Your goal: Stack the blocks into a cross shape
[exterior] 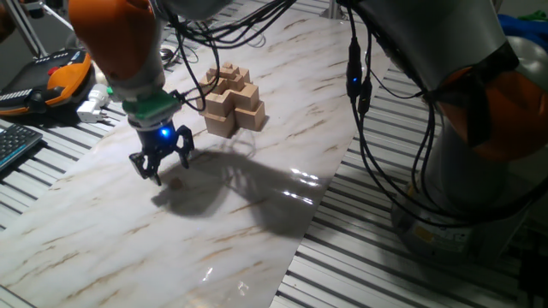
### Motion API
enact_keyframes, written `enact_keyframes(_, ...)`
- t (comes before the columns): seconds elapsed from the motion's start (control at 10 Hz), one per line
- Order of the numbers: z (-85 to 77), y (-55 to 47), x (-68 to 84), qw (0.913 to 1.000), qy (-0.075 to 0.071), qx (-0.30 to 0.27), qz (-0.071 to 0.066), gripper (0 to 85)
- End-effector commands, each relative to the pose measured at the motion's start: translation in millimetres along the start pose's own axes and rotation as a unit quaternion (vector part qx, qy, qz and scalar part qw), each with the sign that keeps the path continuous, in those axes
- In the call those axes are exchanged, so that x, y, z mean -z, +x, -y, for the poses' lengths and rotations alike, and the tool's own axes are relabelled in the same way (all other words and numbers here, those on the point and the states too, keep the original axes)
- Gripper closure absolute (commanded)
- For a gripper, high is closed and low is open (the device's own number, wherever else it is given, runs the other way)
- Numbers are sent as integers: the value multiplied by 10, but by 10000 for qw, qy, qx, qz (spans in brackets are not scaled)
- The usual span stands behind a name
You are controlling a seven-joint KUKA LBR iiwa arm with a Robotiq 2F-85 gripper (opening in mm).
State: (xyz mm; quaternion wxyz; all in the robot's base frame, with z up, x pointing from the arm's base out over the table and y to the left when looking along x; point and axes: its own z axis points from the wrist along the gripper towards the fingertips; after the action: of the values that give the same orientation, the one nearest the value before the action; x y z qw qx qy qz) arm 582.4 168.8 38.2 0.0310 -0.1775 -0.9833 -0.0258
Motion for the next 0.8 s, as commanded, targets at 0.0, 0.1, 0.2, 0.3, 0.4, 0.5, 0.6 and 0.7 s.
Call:
enact_keyframes(0.0,-3,15,-28,10000,-7,-66,5,170)
enact_keyframes(0.1,-6,27,-52,9999,-15,-97,26,170)
enact_keyframes(0.2,-9,41,-82,9999,-20,-128,82,170)
enact_keyframes(0.3,-15,52,-106,9998,14,-153,120,170)
enact_keyframes(0.4,-16,54,-114,9997,87,-134,165,170)
enact_keyframes(0.5,-16,53,-114,9997,101,-119,171,340)
enact_keyframes(0.6,-17,51,-118,9997,102,-104,171,340)
enact_keyframes(0.7,-17,48,-121,9998,102,-88,170,340)
